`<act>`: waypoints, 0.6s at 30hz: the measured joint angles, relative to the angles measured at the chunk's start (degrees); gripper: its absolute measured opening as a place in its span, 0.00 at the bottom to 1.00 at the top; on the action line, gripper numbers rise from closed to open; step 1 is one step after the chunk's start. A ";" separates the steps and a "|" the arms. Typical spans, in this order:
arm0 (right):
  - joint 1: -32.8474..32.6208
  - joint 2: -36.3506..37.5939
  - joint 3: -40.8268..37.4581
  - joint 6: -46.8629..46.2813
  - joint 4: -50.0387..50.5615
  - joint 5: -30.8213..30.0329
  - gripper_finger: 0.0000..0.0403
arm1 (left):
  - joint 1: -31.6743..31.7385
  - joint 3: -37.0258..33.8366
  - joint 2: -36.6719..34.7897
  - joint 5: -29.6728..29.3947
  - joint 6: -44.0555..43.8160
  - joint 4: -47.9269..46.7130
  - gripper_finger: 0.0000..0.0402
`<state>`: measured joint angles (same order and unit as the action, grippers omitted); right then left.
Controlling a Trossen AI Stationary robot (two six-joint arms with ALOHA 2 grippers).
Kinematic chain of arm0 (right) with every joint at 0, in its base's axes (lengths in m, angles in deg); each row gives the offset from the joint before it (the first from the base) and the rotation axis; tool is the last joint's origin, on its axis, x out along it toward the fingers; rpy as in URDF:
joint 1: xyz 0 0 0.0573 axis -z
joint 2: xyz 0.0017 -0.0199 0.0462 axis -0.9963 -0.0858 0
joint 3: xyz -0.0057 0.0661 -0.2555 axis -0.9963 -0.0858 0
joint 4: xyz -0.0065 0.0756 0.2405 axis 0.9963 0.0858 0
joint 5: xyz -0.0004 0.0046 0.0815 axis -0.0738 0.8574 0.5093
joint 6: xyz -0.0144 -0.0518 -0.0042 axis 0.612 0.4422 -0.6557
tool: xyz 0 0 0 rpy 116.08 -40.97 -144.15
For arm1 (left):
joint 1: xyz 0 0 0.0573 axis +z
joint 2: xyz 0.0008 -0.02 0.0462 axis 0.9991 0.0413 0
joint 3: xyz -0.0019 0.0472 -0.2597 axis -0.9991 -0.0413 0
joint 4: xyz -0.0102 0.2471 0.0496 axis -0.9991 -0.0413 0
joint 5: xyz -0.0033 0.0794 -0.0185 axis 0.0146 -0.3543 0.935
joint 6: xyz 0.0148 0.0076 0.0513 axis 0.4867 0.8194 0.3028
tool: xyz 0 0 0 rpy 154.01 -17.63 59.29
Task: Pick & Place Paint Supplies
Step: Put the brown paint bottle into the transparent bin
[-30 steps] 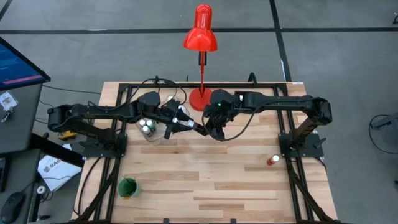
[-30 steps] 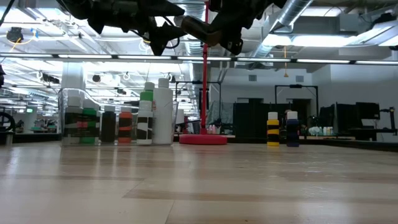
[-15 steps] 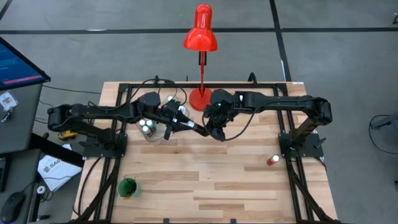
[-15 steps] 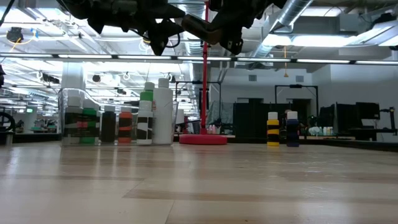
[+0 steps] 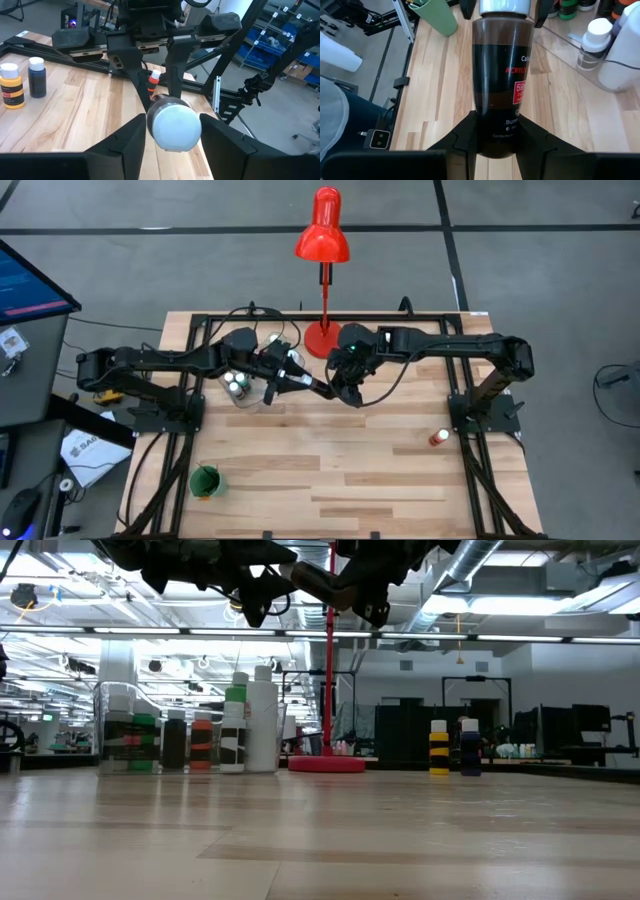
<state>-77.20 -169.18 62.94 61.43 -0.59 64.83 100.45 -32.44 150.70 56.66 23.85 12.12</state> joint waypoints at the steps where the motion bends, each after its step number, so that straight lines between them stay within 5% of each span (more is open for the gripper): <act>1: 0.02 0.00 0.00 0.00 0.02 0.38 0.23 | 0.00 0.00 0.00 0.00 0.00 0.03 0.43; 12: -0.04 -0.37 -0.04 -0.24 0.29 0.99 0.23 | 0.03 0.00 0.00 0.66 0.00 0.26 0.24; 18: -0.04 -0.37 -0.04 -0.22 0.09 1.03 0.23 | 0.00 0.00 0.00 1.11 0.00 0.34 0.28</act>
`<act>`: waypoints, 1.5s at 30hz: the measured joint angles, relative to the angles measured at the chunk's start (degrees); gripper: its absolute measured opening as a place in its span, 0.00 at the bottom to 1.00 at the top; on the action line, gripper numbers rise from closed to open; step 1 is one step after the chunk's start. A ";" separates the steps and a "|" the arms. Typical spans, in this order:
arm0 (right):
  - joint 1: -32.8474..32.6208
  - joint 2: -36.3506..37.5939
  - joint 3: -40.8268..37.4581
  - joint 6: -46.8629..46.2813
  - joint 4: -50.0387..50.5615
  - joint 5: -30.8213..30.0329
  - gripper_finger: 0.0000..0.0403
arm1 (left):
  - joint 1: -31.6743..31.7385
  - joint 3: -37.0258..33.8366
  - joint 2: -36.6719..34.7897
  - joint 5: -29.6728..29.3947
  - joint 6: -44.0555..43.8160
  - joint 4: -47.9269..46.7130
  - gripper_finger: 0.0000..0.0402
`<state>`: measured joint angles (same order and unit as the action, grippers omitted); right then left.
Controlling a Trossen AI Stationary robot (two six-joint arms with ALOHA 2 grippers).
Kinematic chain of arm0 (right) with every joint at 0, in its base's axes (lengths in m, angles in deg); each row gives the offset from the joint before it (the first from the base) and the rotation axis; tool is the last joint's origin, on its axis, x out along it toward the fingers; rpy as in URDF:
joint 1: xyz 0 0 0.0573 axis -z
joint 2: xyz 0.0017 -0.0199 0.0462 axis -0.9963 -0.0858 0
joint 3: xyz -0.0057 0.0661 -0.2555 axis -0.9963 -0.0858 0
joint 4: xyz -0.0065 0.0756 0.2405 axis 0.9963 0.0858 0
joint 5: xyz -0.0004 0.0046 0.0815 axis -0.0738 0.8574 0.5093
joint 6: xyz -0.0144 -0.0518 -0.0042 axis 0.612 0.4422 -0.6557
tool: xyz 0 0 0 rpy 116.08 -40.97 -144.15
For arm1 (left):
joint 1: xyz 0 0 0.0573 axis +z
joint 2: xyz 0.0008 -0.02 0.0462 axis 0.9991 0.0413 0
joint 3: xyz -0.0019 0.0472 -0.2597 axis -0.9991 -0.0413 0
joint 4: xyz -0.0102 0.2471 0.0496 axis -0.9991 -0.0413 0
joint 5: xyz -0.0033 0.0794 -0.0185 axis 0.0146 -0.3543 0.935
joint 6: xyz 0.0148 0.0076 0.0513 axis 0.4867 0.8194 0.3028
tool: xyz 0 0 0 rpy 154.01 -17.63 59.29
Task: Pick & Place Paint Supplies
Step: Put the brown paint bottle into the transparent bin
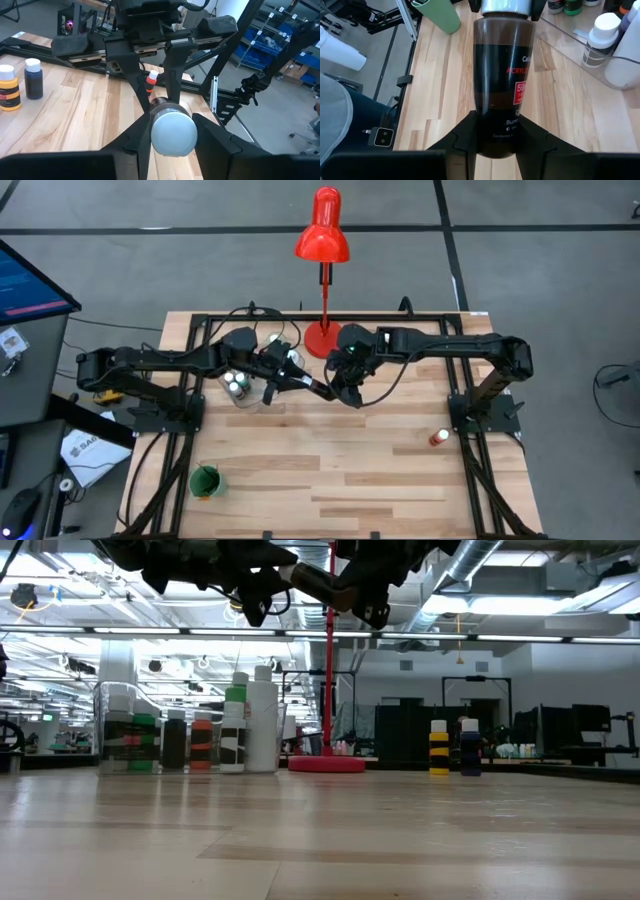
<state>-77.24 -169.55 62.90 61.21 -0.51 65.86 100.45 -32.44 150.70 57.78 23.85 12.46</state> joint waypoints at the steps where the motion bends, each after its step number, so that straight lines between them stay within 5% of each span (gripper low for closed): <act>1: 0.00 0.00 0.00 -0.02 0.00 0.02 0.24 | 0.00 0.00 0.00 0.02 0.00 -0.01 0.28; 15: 0.25 0.48 2.57 -1.06 4.42 0.13 0.64 | -0.03 -0.02 -0.36 -0.19 -0.49 -0.51 0.23; 25: 0.42 0.53 15.01 3.41 29.73 0.11 0.64 | 1.67 -0.01 -11.38 -9.82 -0.78 -13.97 0.23; 31: 0.42 0.50 16.17 4.33 39.45 -0.83 0.64 | 1.68 0.00 -21.41 -21.96 -3.32 -33.78 0.23; 36: 0.44 0.48 15.98 4.85 40.63 -3.07 0.64 | 1.68 0.00 -26.77 -30.39 -5.25 -45.70 0.23; 45: 1.07 0.48 15.98 4.80 38.23 -3.52 0.65 | 1.68 0.00 -26.24 -34.77 -6.47 -59.36 0.23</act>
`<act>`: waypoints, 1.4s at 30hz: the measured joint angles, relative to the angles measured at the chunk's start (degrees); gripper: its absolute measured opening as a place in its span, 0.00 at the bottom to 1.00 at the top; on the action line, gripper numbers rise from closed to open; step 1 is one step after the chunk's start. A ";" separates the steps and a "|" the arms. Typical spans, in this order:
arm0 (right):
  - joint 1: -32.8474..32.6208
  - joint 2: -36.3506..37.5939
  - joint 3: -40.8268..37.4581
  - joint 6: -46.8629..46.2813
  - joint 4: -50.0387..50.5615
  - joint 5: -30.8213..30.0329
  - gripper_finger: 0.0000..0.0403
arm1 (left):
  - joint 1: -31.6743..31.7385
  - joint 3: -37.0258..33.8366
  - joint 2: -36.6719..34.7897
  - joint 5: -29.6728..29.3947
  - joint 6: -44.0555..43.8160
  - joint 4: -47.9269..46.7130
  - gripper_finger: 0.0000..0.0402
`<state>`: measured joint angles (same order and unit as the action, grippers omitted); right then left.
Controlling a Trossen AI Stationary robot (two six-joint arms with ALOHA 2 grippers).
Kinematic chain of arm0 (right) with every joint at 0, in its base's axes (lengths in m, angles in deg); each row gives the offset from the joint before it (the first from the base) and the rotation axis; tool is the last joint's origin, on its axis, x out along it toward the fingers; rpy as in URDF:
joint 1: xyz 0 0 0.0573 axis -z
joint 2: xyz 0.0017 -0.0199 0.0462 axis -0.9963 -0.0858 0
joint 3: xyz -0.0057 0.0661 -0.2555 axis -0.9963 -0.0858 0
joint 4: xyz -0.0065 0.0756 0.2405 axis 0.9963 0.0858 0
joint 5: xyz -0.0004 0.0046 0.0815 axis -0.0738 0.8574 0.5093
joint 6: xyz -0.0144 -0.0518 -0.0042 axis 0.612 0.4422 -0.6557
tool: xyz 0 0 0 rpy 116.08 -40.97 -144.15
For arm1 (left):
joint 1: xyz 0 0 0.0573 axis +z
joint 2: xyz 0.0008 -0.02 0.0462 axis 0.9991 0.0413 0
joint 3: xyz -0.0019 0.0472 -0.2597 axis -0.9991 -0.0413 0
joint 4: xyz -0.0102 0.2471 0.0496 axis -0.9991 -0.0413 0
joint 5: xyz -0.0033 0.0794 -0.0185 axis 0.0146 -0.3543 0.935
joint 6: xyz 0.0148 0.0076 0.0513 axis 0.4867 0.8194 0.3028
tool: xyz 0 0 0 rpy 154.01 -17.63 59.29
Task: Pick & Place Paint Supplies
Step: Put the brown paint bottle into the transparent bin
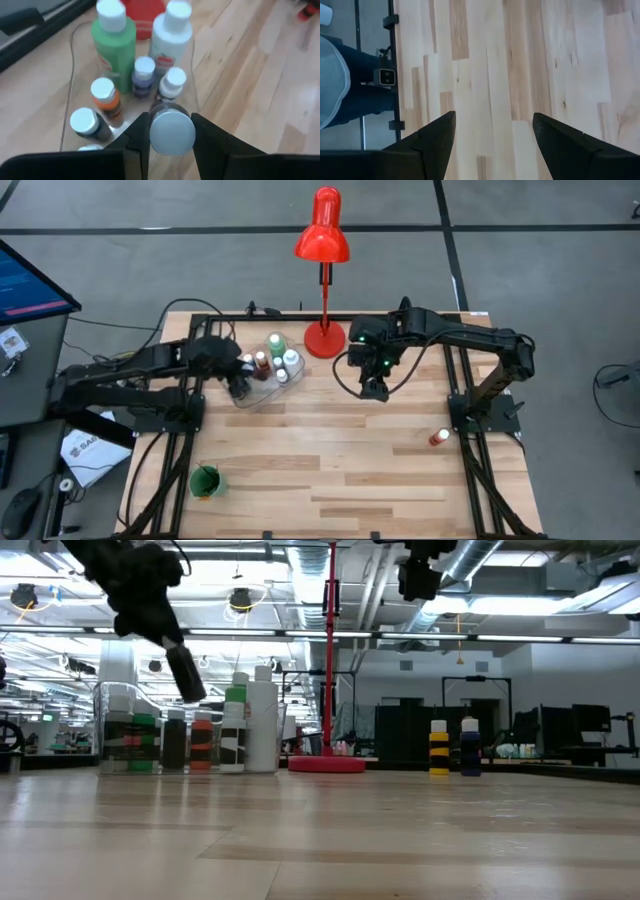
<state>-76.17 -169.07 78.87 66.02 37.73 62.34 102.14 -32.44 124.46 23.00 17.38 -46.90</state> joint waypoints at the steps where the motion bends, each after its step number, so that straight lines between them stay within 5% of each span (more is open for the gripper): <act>1: 0.00 0.00 0.00 -0.03 -0.41 -0.01 0.65 | 0.00 0.00 0.62 0.00 0.01 -0.17 0.24; 18: -0.26 0.00 0.00 -0.54 -2.40 -0.02 0.65 | 0.46 0.02 18.66 -7.95 4.53 -2.70 0.25; 42: -0.24 0.00 0.00 -0.85 -2.46 -0.02 0.65 | 0.48 0.02 20.27 -8.48 5.84 -1.83 0.35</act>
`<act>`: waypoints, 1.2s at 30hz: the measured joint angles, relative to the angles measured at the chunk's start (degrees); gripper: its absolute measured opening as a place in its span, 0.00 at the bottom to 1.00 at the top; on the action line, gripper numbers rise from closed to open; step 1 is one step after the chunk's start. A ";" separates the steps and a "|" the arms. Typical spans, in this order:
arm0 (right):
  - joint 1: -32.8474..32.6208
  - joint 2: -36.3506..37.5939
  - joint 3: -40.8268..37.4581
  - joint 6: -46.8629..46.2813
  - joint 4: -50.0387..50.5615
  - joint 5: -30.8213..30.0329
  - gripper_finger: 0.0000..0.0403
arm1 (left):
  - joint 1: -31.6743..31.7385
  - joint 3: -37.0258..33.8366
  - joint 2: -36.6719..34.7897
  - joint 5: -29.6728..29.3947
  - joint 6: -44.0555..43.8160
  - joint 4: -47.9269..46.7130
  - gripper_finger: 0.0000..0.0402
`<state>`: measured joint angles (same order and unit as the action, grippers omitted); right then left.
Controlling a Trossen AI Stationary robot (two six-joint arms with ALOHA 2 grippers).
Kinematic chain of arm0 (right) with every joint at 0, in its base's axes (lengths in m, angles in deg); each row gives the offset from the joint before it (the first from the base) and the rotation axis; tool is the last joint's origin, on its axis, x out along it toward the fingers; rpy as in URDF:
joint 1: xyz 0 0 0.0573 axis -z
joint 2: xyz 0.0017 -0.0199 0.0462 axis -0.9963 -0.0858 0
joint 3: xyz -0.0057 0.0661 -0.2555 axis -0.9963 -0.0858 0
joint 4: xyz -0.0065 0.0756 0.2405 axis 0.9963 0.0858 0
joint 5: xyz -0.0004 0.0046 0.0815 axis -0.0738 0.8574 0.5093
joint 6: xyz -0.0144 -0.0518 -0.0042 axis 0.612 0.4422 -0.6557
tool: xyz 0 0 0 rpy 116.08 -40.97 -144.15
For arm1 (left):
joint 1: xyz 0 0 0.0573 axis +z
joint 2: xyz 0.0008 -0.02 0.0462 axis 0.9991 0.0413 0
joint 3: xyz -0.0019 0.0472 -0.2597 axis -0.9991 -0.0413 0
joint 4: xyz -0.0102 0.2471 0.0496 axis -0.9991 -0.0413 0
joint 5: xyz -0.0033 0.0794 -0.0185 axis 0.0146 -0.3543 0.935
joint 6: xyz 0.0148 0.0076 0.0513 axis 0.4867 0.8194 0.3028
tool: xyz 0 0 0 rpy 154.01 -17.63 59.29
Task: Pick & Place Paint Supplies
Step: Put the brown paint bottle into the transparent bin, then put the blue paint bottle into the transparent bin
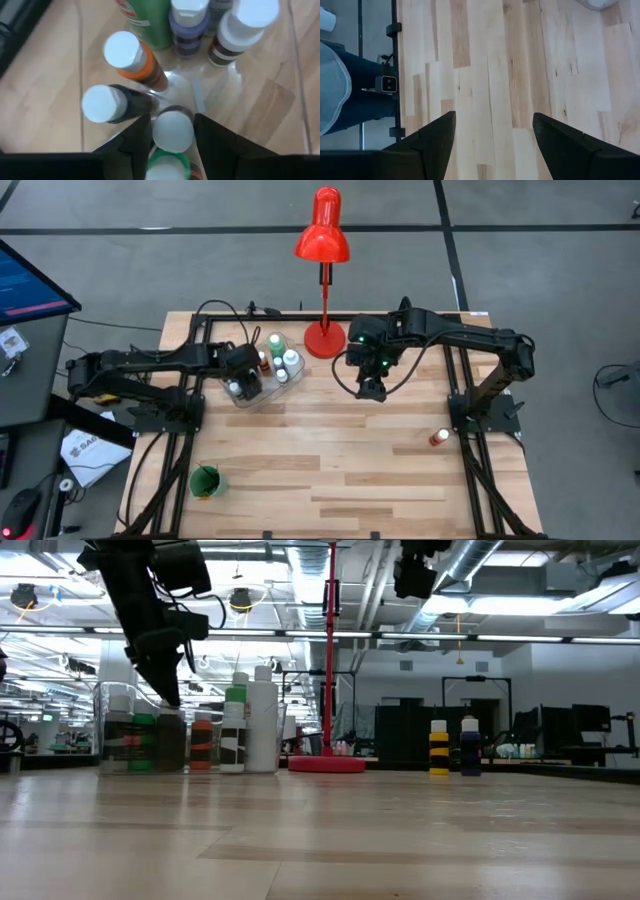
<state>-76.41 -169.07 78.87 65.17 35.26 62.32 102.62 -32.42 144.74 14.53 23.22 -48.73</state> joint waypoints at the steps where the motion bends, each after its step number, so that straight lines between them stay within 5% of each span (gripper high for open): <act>1: 0.00 0.00 0.00 -0.61 0.24 -0.38 0.65 | 0.00 0.00 -0.01 -0.51 0.03 0.14 0.35; 10: 3.04 0.00 0.00 -4.28 4.15 -11.96 0.65 | 0.00 0.00 -1.20 2.70 3.01 5.11 0.55; 15: 7.10 0.45 -0.07 -4.19 6.41 -12.87 0.65 | 0.00 0.00 -4.08 2.72 1.48 7.32 0.71; 20: 10.97 3.82 -1.56 -1.83 7.72 -13.09 0.65 | 0.00 0.00 -8.98 2.74 -0.74 8.46 0.76; 36: 27.14 22.01 -36.22 -7.85 -8.15 -18.93 0.65 | 0.00 0.04 -22.17 2.75 -3.24 25.07 0.74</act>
<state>-49.27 -147.06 42.66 57.32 27.11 43.39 102.62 -32.37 122.56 17.27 19.98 -23.65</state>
